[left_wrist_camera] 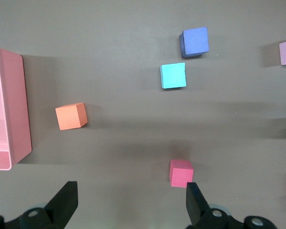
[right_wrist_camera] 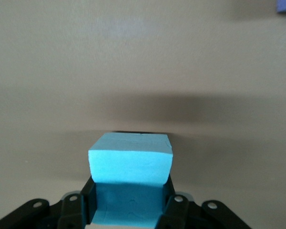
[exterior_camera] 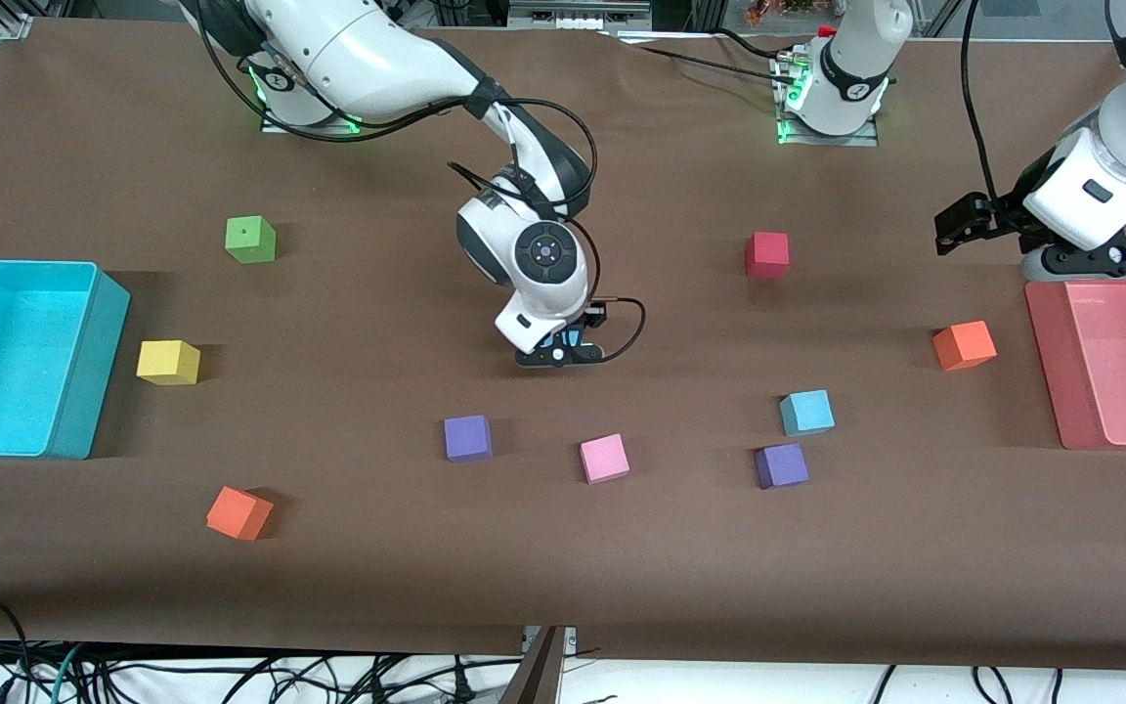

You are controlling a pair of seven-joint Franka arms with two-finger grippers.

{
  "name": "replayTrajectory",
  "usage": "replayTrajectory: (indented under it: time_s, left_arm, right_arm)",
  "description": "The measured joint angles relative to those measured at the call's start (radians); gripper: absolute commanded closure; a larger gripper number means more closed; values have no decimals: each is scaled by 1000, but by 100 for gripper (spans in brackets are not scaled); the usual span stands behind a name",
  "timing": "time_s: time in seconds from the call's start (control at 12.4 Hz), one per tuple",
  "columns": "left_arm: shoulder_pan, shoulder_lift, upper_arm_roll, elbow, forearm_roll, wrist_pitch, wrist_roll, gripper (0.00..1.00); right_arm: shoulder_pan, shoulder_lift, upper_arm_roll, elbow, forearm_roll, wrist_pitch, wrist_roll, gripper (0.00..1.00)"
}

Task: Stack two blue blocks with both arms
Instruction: 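Carry the light-blue cube to the table middle and set it down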

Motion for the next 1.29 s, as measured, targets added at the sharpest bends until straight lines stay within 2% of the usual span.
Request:
replayTrajectory:
  time_s: [0.08, 0.16, 0.4, 0.81, 1.13, 1.29]
  left_arm:
    - [0, 4, 0, 0, 0, 4, 0, 0]
    - [1, 8, 0, 0, 0, 8, 0, 0]
    - [3, 15, 0, -1, 0, 12, 0, 0]
    - [3, 15, 0, -1, 0, 12, 0, 0]
    - [3, 15, 0, -1, 0, 13, 0, 0]
    - [3, 15, 0, -2, 0, 13, 0, 0]
  right_arm:
    - [3, 4, 0, 0, 0, 0, 0, 22]
    - [4, 7, 0, -2, 0, 10, 0, 4]
    - [4, 11, 0, -43, 0, 101, 0, 1]
    - [-11, -5, 10, -42, -1, 107, -2, 1]
    - [-42, -147, 16, -42, -3, -18, -54, 1]
    - [-76, -248, 17, -114, 18, -79, -189, 1]
